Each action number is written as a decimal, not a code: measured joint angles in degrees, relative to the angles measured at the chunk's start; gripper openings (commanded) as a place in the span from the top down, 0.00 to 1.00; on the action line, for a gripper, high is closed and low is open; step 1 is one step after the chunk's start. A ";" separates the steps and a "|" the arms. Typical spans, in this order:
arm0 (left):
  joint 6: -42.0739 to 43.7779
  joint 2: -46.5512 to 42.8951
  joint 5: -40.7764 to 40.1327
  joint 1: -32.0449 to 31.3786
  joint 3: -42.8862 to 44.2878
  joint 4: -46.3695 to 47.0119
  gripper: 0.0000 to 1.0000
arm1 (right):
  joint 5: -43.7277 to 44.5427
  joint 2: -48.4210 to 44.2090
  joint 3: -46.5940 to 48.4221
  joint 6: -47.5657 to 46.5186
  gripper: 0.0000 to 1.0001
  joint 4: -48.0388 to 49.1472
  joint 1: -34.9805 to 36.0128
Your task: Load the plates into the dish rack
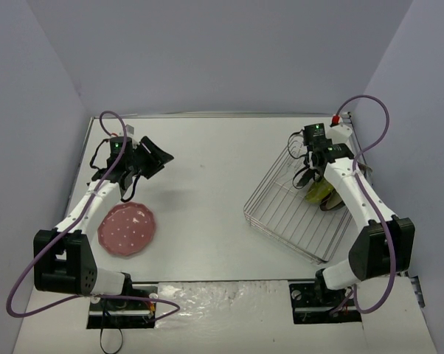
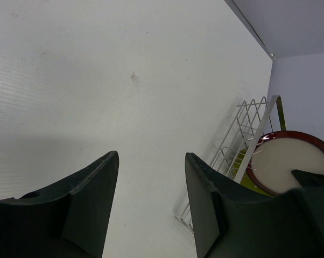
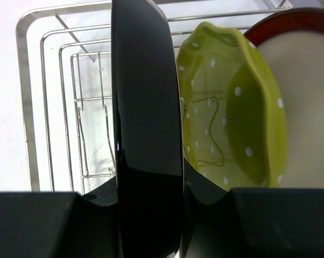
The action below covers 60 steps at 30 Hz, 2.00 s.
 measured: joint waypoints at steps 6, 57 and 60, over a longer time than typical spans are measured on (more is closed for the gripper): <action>0.09 0.00 -0.02 0.00 0.00 -0.02 0.52 | -4.40 2.10 -0.93 -0.13 1.00 1.74 -2.04; 0.07 -0.93 -0.50 0.00 0.00 -2.26 0.51 | 0.49 -2.30 -3.03 3.99 0.43 -0.19 3.71; 0.07 -1.39 -0.52 0.00 0.01 -2.73 0.51 | 1.19 -4.13 -0.60 4.27 0.40 -1.89 4.28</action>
